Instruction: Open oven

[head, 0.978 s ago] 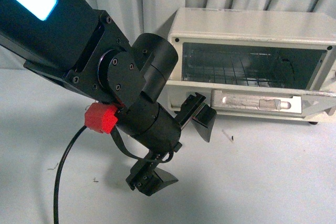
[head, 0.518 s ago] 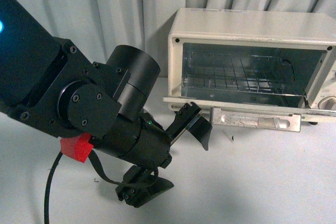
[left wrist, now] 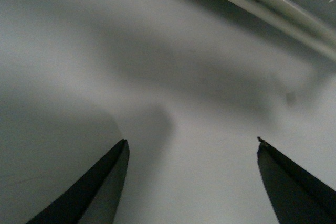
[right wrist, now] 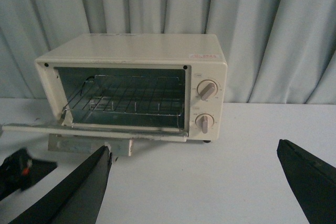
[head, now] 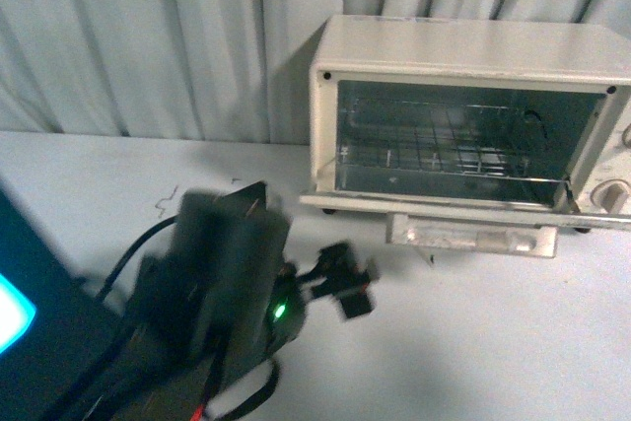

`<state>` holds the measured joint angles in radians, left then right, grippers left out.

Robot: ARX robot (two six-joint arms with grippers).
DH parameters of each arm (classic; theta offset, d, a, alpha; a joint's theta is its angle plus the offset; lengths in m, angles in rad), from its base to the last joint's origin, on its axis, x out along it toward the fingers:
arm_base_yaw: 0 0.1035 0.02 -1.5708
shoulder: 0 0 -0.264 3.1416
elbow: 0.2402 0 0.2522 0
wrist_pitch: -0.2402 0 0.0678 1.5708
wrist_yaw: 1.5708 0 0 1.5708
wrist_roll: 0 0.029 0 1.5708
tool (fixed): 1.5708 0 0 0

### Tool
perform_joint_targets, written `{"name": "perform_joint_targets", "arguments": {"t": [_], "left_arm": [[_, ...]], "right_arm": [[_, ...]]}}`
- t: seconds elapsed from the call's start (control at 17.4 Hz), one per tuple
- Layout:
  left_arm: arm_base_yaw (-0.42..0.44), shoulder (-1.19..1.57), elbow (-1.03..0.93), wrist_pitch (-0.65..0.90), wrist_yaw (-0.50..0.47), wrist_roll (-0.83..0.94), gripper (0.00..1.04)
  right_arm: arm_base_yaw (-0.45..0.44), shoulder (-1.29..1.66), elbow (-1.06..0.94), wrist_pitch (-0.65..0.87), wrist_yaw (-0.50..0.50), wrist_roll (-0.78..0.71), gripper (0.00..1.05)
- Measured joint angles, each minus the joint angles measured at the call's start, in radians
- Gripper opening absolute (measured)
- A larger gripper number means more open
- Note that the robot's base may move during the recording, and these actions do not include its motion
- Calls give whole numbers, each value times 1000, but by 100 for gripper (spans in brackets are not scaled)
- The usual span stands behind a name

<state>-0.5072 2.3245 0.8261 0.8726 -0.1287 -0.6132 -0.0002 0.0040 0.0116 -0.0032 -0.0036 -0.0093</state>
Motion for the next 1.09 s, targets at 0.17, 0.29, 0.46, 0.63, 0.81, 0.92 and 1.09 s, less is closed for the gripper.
{"name": "perform_joint_targets", "arguments": {"t": [0.17,0.29,0.46,0.63,0.81,0.92,1.09], "left_arm": [[5,-5,-116,122,-125,125,67],[27,-19,-205,207,-193,220,62],[71,-32,-311,292,-251,343,54],[153,-79,-446,381,-250,456,42],[212,-253,-620,410,-169,565,15],[255,-390,-696,415,-120,592,2],[372,-895,-828,412,-3,596,2]], "right_arm": [[-1,0,0,-1,2,0,98],[-1,0,0,-3,7,0,98],[0,0,0,-2,6,1,98],[0,0,0,-2,6,1,98],[0,0,0,-1,4,1,98],[0,0,0,-1,4,1,98],[0,0,0,-1,4,1,98]]}}
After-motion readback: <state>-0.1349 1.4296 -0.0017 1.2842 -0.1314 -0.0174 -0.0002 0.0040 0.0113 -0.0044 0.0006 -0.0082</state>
